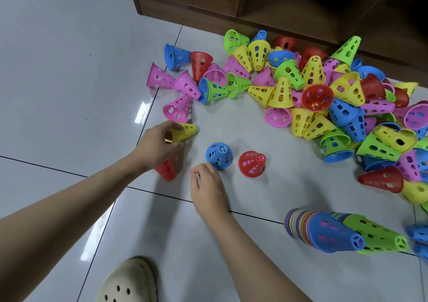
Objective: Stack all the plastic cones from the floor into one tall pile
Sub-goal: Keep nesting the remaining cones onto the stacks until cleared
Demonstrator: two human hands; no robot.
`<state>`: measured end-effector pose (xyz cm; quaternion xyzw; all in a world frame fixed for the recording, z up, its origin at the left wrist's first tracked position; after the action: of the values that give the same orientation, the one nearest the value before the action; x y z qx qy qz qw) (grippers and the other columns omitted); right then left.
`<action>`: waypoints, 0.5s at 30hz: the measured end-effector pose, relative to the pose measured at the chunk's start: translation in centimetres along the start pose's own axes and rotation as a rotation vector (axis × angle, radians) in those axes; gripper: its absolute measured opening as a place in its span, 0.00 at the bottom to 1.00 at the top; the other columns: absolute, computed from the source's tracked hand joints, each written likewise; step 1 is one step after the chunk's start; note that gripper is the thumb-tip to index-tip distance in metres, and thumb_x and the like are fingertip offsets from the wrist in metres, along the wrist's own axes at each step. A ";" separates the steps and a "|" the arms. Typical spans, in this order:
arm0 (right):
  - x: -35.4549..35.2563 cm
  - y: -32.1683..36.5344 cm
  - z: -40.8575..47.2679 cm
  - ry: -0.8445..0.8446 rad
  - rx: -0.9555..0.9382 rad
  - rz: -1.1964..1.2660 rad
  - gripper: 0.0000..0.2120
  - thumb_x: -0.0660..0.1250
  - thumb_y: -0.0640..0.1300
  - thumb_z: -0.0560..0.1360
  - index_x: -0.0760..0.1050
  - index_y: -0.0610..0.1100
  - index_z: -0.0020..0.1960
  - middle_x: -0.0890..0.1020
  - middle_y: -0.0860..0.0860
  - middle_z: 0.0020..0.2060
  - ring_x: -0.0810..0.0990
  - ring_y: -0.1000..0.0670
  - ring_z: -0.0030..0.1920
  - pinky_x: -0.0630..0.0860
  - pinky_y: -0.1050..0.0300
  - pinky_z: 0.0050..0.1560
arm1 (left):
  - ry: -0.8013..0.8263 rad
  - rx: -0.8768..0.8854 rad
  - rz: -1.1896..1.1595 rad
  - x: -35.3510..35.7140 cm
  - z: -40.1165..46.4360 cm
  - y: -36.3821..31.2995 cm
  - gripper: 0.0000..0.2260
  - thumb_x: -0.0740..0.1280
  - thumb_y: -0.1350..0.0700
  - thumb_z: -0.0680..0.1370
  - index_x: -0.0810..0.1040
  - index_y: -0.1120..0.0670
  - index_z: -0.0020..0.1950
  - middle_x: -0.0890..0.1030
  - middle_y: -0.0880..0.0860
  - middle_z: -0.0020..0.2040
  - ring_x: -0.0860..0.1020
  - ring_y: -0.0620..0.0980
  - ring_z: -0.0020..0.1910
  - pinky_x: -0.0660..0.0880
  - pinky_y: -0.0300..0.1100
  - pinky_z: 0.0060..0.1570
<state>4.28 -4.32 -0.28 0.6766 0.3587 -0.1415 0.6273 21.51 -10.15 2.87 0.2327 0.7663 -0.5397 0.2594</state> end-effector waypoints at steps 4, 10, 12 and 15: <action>0.0 -0.2 -1.3 0.036 0.074 0.006 0.16 0.66 0.49 0.77 0.74 0.44 0.63 0.76 0.49 0.57 0.76 0.47 0.59 0.74 0.48 0.60 | 0.012 0.034 0.020 0.2 -0.3 0.0 0.15 0.74 0.56 0.75 0.78 0.48 0.59 0.80 0.49 0.50 0.81 0.49 0.48 0.74 0.41 0.48; 3.1 2.6 -1.1 0.104 0.033 -0.117 0.31 0.74 0.60 0.68 0.72 0.44 0.63 0.75 0.47 0.55 0.73 0.44 0.59 0.73 0.48 0.60 | -0.002 0.021 -0.001 0.3 -1.2 0.3 0.16 0.73 0.59 0.73 0.77 0.48 0.59 0.81 0.51 0.50 0.80 0.50 0.49 0.76 0.43 0.51; 4.0 3.1 -1.0 0.084 0.028 -0.163 0.28 0.75 0.61 0.67 0.74 0.45 0.59 0.75 0.48 0.53 0.74 0.44 0.56 0.73 0.48 0.59 | -0.003 0.011 -0.006 0.5 -1.6 0.5 0.15 0.72 0.59 0.74 0.77 0.47 0.59 0.81 0.51 0.50 0.80 0.49 0.50 0.75 0.41 0.50; 4.4 3.2 -0.6 0.066 0.015 -0.186 0.19 0.73 0.58 0.71 0.77 0.47 0.55 0.75 0.48 0.50 0.75 0.44 0.54 0.73 0.48 0.56 | 0.003 -0.001 -0.017 0.6 -1.6 0.7 0.14 0.71 0.59 0.74 0.78 0.47 0.58 0.80 0.51 0.50 0.79 0.48 0.50 0.73 0.35 0.48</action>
<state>9.32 -2.26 -0.64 0.6495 0.4391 -0.1794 0.5942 21.25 -8.34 2.41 0.2270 0.7691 -0.5410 0.2536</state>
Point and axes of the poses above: each hand's wrist, its own z-axis towards the middle knuckle, its own x-axis out of the palm, y = z × x, the point moved 8 cm from there along z, towards the middle knuckle
